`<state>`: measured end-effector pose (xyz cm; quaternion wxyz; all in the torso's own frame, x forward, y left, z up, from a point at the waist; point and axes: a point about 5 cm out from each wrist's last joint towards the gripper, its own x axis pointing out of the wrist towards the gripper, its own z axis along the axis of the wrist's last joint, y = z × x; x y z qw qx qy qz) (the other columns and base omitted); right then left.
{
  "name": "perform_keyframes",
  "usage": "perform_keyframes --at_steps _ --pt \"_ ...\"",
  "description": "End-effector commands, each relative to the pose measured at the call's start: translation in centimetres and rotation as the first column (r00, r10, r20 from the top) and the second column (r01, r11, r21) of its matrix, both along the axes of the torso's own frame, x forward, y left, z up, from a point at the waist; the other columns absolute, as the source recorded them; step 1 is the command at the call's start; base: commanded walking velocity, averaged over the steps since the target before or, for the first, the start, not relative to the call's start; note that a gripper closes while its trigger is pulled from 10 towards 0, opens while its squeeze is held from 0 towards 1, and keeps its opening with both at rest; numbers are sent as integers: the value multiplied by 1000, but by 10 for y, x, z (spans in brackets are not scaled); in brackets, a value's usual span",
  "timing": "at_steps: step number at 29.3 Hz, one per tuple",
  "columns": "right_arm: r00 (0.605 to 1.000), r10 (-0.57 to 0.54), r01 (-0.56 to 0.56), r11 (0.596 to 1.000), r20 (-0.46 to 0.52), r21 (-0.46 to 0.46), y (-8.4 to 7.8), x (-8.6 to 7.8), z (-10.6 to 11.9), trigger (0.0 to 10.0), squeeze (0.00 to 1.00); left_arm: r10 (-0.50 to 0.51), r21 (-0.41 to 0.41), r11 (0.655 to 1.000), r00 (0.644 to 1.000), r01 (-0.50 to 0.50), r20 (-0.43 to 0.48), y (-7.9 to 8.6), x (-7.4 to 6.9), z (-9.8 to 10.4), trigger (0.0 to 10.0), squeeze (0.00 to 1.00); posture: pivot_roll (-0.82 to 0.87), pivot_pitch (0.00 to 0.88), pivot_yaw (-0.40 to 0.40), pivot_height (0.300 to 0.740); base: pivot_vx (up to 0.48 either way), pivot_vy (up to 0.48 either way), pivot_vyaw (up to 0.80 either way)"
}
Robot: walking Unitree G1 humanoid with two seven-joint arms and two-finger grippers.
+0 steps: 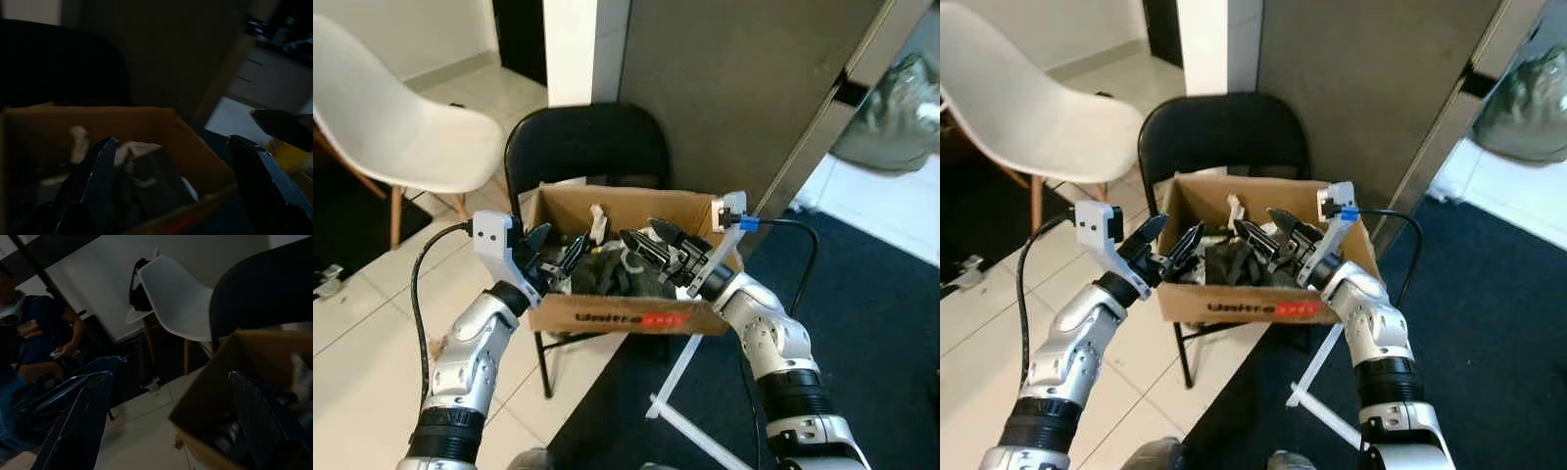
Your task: Picking trash to rubbish bin
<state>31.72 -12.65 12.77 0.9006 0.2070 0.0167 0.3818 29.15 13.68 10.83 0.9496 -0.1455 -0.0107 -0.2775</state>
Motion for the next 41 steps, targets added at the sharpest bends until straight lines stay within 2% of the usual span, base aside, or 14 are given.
perform_keyframes --at_steps 1,29,41 --pt "1000 -6 6 1000 -2 -4 -2 0 -3 10000 0 -18 10 1000 1000 18 -2 -3 0 -2 10000 0 39 0 -62 740 -330 0 0" --pt "1000 3 -3 1000 -11 6 -5 0 -3 10000 0 -33 3 999 999 33 2 -4 1 -6 10000 0 32 0 -66 740 -292 0 0" --pt "1000 6 -5 1000 -15 5 -5 0 -3 10000 0 -38 6 999 999 38 2 -4 2 -7 10000 0 32 0 -66 740 -410 0 0"
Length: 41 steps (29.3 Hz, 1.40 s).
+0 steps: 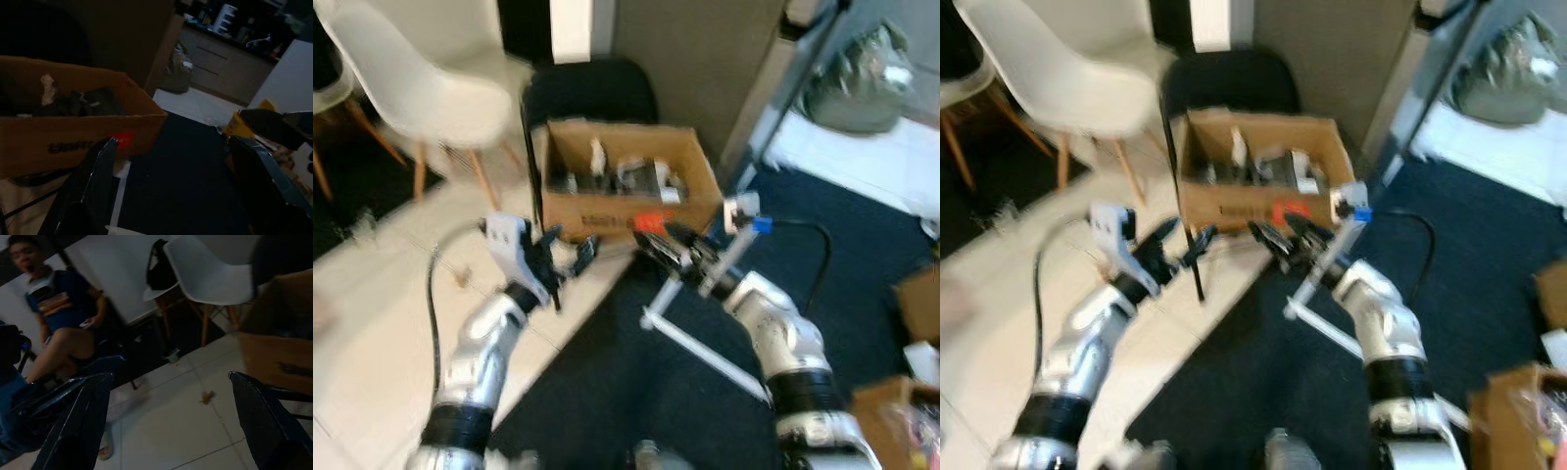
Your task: Picking trash to rubbish bin
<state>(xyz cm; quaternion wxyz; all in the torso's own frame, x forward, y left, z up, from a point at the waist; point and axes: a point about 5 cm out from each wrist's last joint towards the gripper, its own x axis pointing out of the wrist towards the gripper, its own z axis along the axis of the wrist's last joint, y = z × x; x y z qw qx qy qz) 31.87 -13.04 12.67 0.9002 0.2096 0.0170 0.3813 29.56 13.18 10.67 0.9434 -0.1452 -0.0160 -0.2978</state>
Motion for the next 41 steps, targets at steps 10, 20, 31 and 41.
perform_keyframes --at_steps 10,20,31,41 --pt "1000 10 -10 1000 -10 7 0 0 1 10000 0 2 11 1000 1000 -2 -6 2 -1 -2 10000 0 33 0 -55 740 -436 0 0" --pt "1000 4 -4 1000 -2 -11 1 2 5 10000 0 2 18 1000 1000 -2 3 3 1 1 10000 0 34 0 -54 740 -447 0 0" --pt "1000 0 0 1000 4 -19 2 4 9 10000 0 0 16 1000 1000 0 12 4 2 7 10000 0 27 0 -48 740 -451 0 0" --pt "1000 5 -4 999 13 -37 4 5 13 10000 0 -2 19 1000 1000 2 17 5 3 10 10000 0 24 0 -44 740 -451 0 0"
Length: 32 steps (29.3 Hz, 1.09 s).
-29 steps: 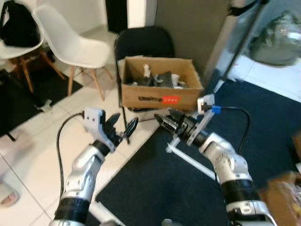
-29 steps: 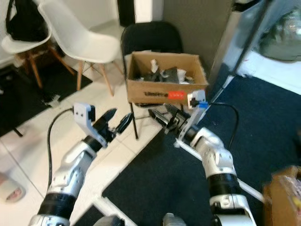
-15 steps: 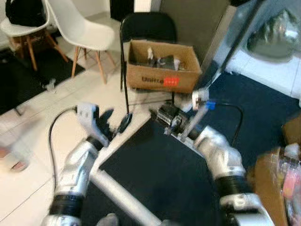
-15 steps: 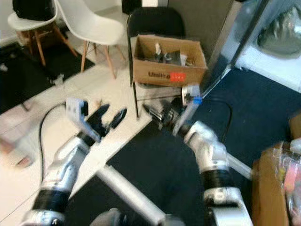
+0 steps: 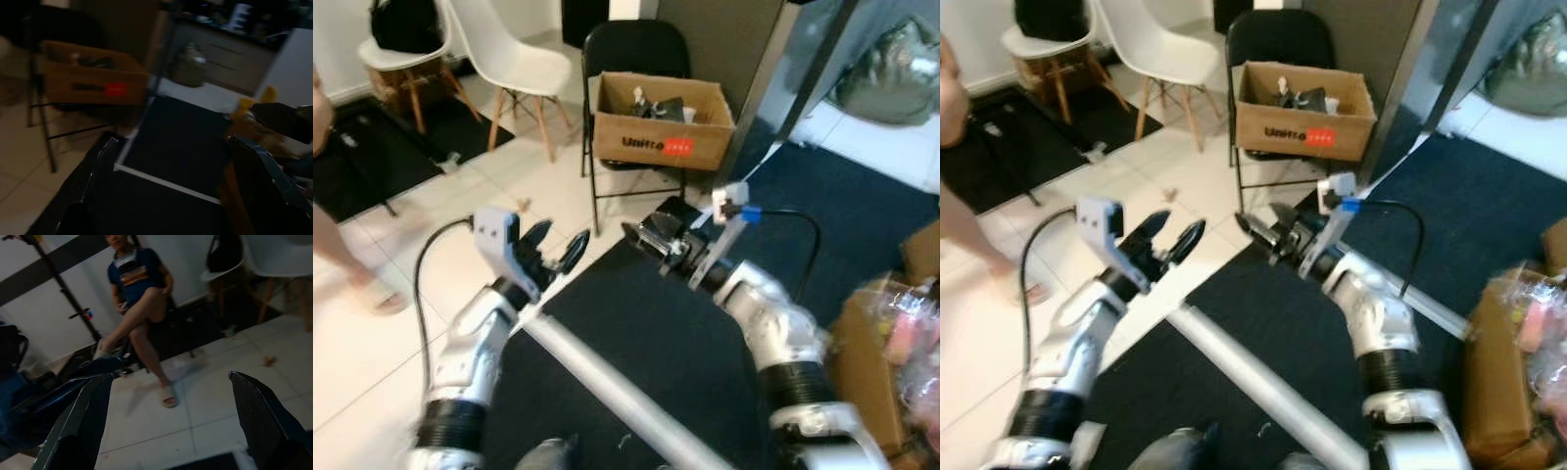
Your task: Picking trash to rubbish bin
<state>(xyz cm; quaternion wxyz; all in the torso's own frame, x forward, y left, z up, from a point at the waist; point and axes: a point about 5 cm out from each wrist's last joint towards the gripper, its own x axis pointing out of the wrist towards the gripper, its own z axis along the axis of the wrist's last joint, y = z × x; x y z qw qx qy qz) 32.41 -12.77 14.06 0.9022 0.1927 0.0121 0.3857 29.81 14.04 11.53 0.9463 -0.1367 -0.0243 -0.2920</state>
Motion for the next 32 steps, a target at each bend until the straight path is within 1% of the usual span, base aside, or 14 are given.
perform_keyframes --at_steps 1,5,6,32 --pt "1000 0 0 1000 -10 -10 1 0 -1 10000 0 -18 7 1000 1000 18 -1 -4 1 2 10000 0 24 0 -44 740 -450 0 0" --pt "1000 11 -11 1000 -6 -23 2 -1 -1 10000 0 -21 2 1000 1000 21 -1 -4 1 3 10000 0 22 0 -42 740 -399 0 0" --pt "1000 17 -17 999 -3 -30 3 -1 -1 10000 0 -21 -2 1000 1000 21 0 -4 1 4 10000 0 22 0 -42 740 0 0 0" --pt "999 44 -43 997 13 -64 5 -2 1 10000 0 -30 -4 1000 1000 30 3 -3 1 7 10000 0 21 0 -45 740 0 0 714"
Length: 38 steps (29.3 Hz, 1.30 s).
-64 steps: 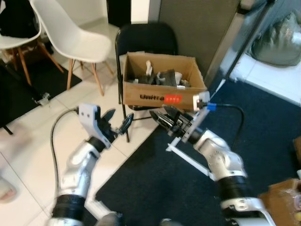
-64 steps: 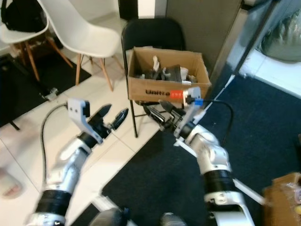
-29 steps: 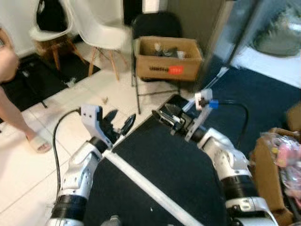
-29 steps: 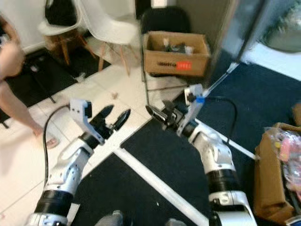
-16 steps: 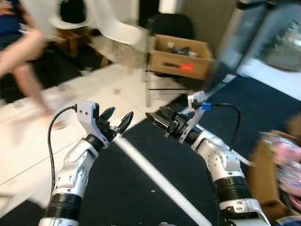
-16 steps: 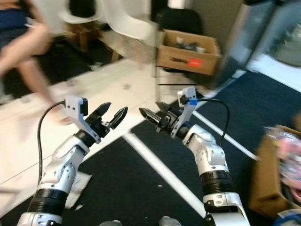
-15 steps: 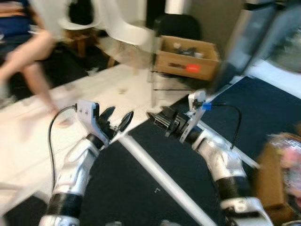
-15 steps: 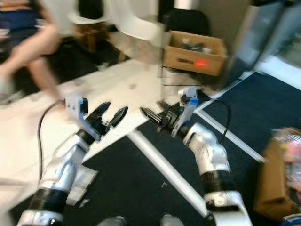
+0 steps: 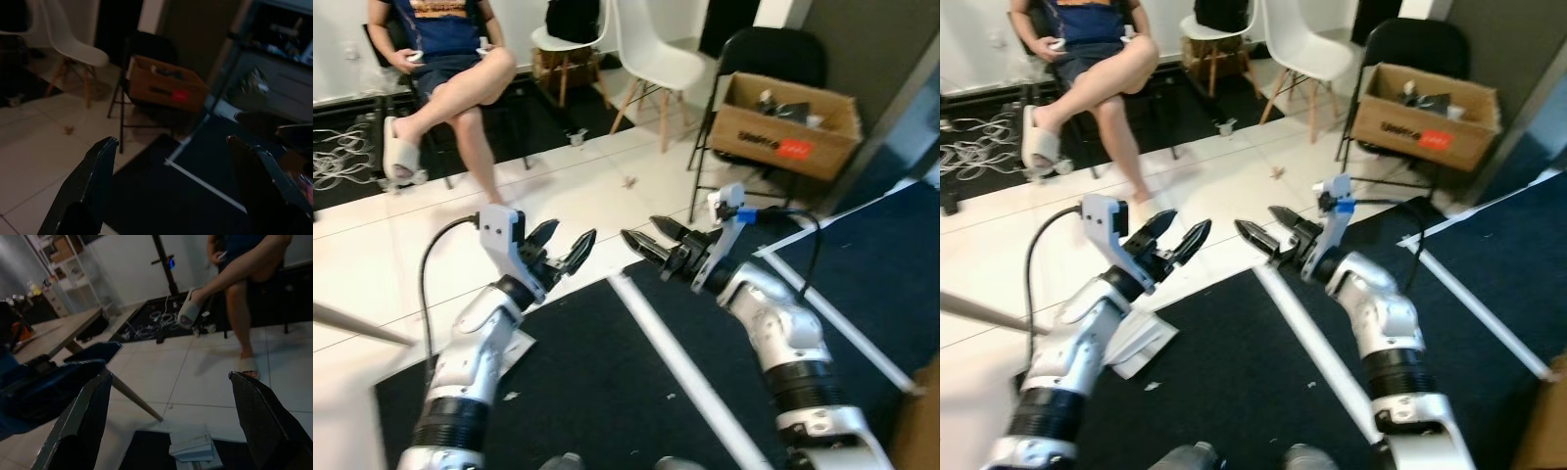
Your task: Picking trash to rubbish bin
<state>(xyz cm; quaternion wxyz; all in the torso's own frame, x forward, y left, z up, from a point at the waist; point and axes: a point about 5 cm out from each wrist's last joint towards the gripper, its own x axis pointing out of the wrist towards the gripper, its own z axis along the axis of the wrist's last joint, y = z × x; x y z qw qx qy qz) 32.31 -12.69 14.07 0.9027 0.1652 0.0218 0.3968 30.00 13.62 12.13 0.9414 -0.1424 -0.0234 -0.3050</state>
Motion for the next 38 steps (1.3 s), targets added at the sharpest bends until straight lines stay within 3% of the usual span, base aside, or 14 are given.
perform_keyframes --at_steps 1,38 --pt "1000 20 -20 1000 6 -7 4 -1 1 10000 0 -2 7 1000 1000 2 4 1 -1 1 10000 0 21 0 -45 740 0 0 719" --pt "999 30 -29 999 41 -45 9 -3 4 10000 0 -15 13 1000 1000 15 27 5 -3 2 10000 0 16 0 -20 740 0 0 721"
